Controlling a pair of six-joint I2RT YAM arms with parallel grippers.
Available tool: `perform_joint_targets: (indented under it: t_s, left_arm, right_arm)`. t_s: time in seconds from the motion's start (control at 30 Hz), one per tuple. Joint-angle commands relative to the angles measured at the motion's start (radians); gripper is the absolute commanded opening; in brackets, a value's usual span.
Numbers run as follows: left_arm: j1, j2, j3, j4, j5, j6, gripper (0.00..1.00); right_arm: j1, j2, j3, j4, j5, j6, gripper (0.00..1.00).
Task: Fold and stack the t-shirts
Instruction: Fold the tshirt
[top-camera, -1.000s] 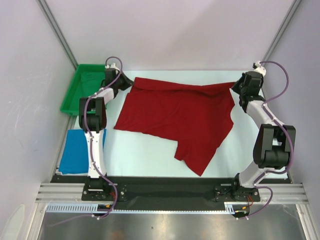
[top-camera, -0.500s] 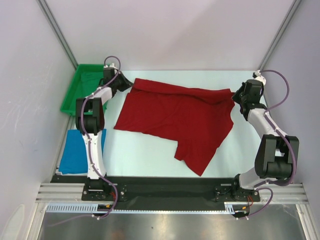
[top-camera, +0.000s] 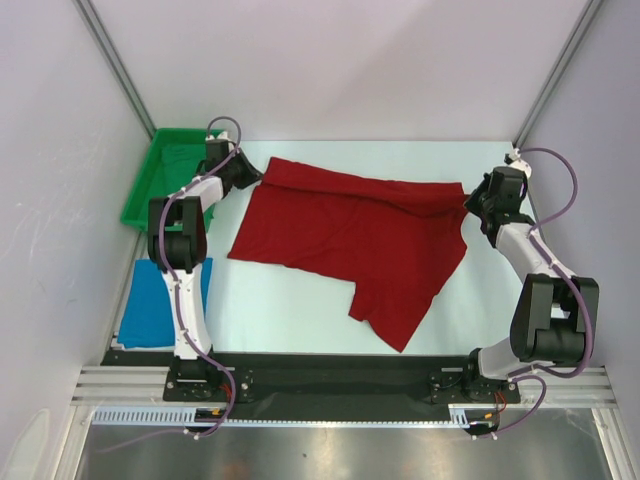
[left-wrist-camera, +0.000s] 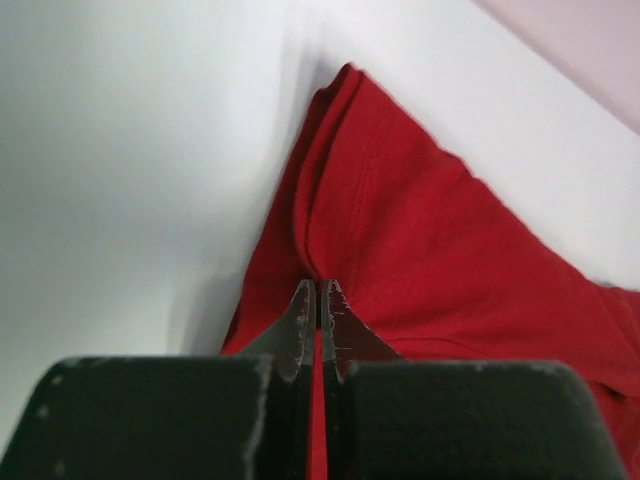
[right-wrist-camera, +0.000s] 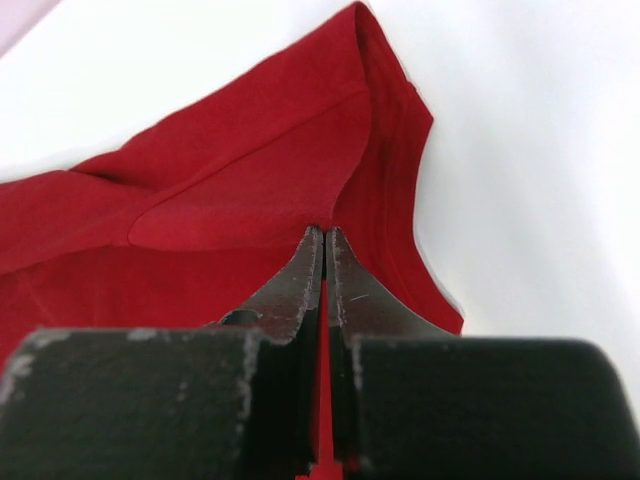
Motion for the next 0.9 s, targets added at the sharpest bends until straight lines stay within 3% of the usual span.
perform_joint_targets:
  t_s: [0.0,0.33,0.87]
  left_arm:
    - [0.007,-0.077,-0.040,-0.013,-0.037,0.017,0.01]
    - [0.007,-0.117,-0.122,0.001,-0.048,0.015,0.00]
    - [0.036,-0.092,-0.060,-0.016,-0.063,0.027,0.00]
  right_arm:
    - [-0.013,-0.002,-0.004,0.007,0.008,-0.016,0.00]
    - [-0.021,0.046,-0.009,0.010,0.003,-0.011,0.00]
    - [-0.021,0.018,-0.050,-0.027,-0.011,-0.011,0.00]
